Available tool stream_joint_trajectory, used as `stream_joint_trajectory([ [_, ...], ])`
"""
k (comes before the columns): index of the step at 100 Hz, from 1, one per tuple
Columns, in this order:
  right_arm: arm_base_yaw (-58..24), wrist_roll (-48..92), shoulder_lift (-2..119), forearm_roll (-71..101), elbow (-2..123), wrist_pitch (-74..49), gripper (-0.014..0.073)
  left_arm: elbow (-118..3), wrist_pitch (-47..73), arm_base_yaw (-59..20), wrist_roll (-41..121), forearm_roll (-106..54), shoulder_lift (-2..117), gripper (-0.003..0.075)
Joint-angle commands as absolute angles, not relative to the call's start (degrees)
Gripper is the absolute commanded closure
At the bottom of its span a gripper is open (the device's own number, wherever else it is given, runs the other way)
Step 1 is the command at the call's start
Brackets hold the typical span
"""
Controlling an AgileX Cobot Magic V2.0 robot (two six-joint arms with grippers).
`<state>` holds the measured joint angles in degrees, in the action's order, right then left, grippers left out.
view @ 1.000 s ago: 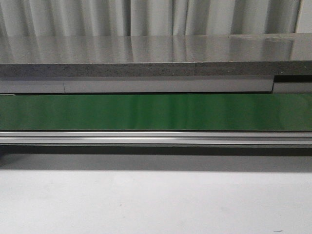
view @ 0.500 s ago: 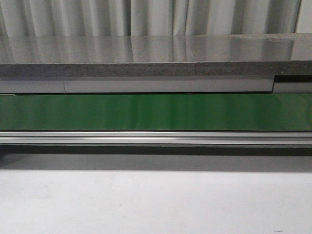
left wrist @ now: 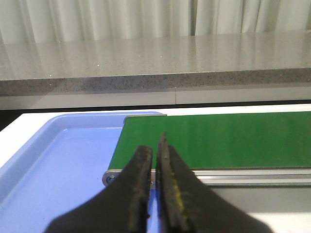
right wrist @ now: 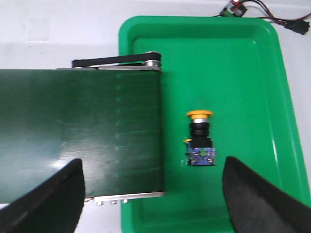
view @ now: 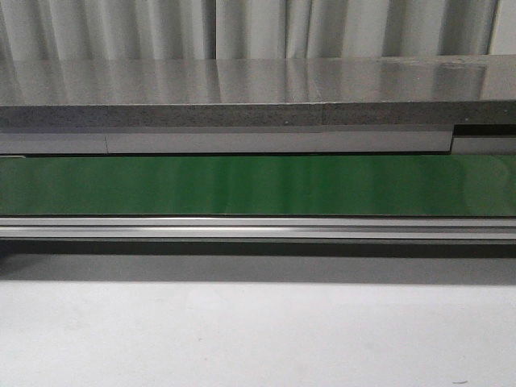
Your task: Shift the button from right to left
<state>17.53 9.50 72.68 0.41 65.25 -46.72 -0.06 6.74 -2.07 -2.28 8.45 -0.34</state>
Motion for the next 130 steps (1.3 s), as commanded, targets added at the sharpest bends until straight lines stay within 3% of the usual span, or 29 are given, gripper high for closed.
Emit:
stream_joint_trajectory([
  [1, 21.15, 12.8, 74.88, 0.47, 68.9, -43.51, 0.0045, 2.18, 2.15, -2.57, -2.77, 8.29, -2.26, 0.0715],
  [36, 29.7, 24.91, 87.91, 4.95, 70.34, -37.88, 0.0045, 2.18, 2.15, -2.57, -2.77, 8.29, -2.26, 0.0715],
  [68, 32.37, 36.74, 94.44, 9.49, 70.34, -38.03, 0.0045, 2.18, 2.15, -2.57, -2.77, 8.29, -2.26, 0.0715],
  [130, 33.29, 37.94, 103.37, 9.27, 70.45, -35.18, 0.0045, 2.18, 2.15, -2.57, -2.77, 8.29, -2.26, 0.0715],
])
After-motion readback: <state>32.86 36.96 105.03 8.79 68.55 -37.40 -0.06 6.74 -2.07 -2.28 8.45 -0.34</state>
